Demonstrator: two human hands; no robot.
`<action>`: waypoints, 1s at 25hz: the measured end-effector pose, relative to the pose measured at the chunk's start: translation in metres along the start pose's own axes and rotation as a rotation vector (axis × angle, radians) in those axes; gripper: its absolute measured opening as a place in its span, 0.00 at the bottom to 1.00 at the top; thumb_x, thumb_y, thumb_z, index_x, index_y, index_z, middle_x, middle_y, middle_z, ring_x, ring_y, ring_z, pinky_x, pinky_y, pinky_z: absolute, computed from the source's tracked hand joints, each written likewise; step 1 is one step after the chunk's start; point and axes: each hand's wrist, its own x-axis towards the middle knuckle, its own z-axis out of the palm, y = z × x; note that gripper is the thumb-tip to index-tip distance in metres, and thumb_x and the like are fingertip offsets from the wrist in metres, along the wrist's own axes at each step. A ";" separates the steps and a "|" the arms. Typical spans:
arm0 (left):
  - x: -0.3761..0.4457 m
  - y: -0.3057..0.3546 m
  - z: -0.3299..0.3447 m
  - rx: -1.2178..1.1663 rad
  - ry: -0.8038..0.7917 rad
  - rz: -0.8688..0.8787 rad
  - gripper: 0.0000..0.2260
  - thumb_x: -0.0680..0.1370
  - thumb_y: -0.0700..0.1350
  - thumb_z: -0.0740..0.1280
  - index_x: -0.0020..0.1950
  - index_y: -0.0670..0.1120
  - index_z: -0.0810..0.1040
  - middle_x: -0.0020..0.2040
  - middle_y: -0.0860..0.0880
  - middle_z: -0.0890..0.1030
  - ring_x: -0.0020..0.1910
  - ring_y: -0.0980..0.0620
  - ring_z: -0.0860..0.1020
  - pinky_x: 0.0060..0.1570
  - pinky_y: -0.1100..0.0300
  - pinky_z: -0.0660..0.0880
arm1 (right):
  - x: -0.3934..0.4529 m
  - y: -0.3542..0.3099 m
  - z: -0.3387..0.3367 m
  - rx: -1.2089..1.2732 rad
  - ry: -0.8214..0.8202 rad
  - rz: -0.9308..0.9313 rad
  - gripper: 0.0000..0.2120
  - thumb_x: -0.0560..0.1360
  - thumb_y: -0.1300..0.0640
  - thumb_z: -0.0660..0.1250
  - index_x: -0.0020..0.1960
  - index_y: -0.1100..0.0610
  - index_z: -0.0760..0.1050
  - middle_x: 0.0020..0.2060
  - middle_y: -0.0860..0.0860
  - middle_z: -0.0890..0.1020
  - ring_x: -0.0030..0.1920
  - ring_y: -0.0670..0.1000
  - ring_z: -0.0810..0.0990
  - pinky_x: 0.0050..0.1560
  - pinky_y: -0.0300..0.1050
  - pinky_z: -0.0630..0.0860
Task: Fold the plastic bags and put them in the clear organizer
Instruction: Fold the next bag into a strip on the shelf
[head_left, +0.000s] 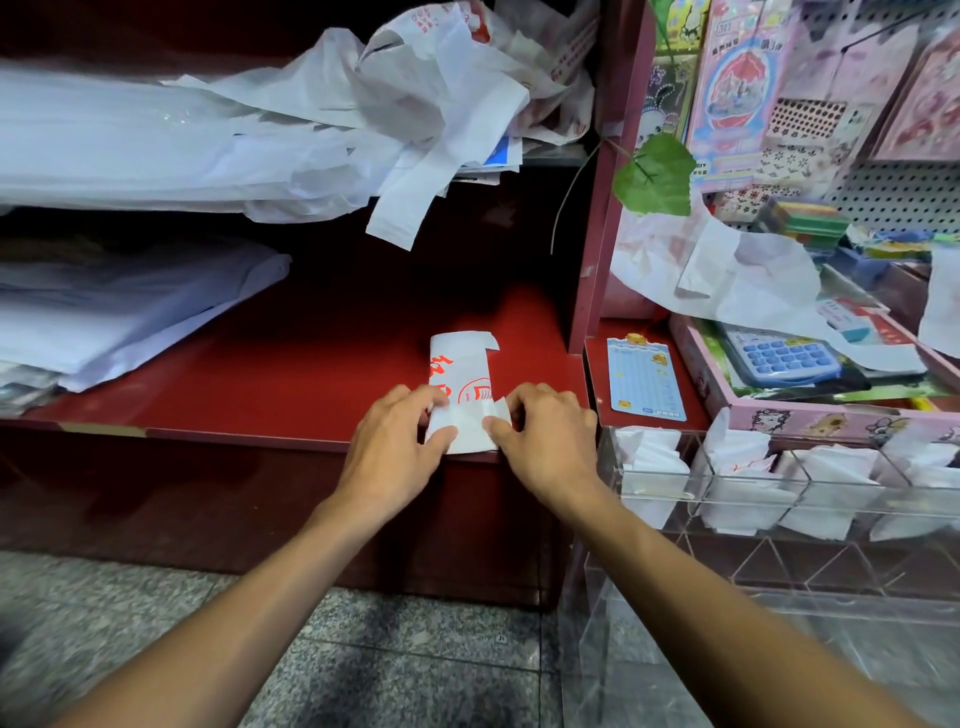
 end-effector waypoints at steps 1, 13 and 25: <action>0.000 -0.003 0.002 0.017 0.005 0.007 0.14 0.74 0.49 0.73 0.59 0.51 0.80 0.47 0.56 0.72 0.46 0.54 0.70 0.47 0.58 0.69 | -0.002 0.002 0.001 0.000 0.020 -0.042 0.13 0.76 0.46 0.67 0.57 0.48 0.72 0.54 0.46 0.76 0.56 0.51 0.72 0.55 0.49 0.62; -0.001 -0.033 -0.013 -0.161 -0.136 0.170 0.06 0.72 0.45 0.75 0.48 0.50 0.86 0.48 0.60 0.83 0.47 0.51 0.78 0.53 0.52 0.74 | 0.002 0.022 -0.005 0.125 -0.163 -0.381 0.11 0.77 0.49 0.68 0.58 0.47 0.81 0.55 0.42 0.80 0.56 0.49 0.72 0.58 0.51 0.68; -0.004 -0.018 -0.012 -0.278 -0.138 0.015 0.18 0.70 0.48 0.75 0.58 0.59 0.78 0.36 0.53 0.77 0.35 0.57 0.72 0.43 0.62 0.72 | 0.009 0.006 -0.003 0.402 -0.099 0.007 0.14 0.72 0.54 0.73 0.52 0.48 0.71 0.31 0.45 0.75 0.34 0.46 0.74 0.45 0.46 0.71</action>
